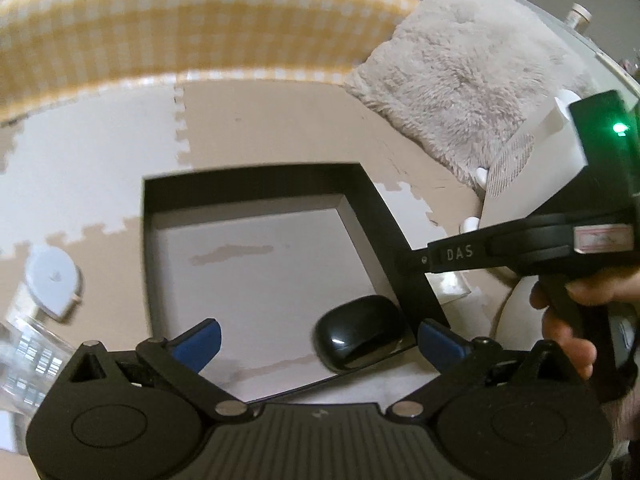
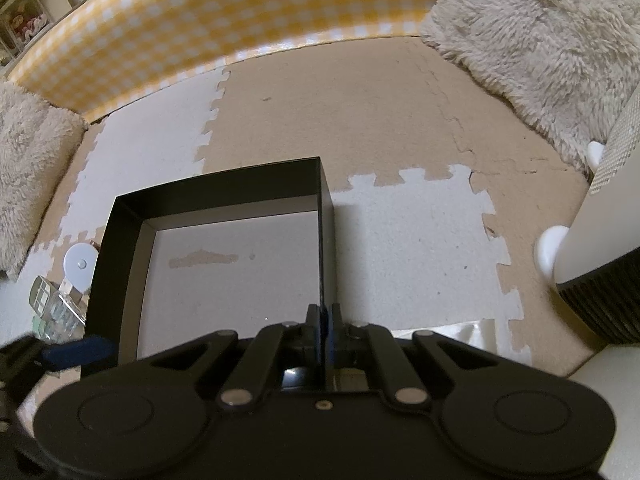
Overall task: Organize rigid objects
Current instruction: 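Carry the earbud case into the black tray and open the left gripper, then move left gripper to the clear vial box and grasp it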
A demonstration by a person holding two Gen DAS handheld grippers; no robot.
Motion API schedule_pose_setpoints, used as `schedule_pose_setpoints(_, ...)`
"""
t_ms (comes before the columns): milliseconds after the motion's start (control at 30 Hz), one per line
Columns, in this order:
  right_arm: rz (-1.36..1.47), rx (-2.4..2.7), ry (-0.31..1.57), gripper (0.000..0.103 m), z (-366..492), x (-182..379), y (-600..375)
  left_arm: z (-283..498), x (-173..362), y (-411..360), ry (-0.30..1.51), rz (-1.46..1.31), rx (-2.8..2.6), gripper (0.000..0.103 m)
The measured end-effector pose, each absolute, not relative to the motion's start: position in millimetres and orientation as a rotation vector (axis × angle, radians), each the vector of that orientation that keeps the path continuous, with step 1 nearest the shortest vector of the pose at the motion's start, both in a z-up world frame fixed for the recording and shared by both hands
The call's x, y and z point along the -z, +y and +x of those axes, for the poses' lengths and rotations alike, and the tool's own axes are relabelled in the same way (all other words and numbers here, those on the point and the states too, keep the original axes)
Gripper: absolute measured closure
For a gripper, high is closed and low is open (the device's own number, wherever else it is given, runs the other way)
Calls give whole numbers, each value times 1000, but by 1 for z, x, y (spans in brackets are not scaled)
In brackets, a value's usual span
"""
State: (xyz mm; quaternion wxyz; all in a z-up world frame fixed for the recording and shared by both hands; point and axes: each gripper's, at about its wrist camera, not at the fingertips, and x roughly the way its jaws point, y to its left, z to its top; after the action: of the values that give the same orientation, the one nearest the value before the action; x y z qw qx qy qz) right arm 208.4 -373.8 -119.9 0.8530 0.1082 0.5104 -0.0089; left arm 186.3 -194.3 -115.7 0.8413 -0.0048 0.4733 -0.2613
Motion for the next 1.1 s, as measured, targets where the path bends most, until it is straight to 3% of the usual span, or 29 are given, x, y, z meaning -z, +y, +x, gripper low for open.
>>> schedule_pose_setpoints(533, 193, 13, 1066, 99, 207, 122, -371, 183, 52, -125, 715, 129, 463, 0)
schedule_pose_setpoints(633, 178, 25, 1073, 95, 208, 123, -371, 187, 48, -109, 671, 169, 426, 0)
schedule_pose_setpoints(767, 171, 32, 1078, 91, 209, 125, -371, 197, 54, -87, 682, 232, 398, 0)
schedule_pose_setpoints(1100, 150, 23, 1104, 97, 210, 128, -365, 203, 101, -48, 784, 449, 438, 0)
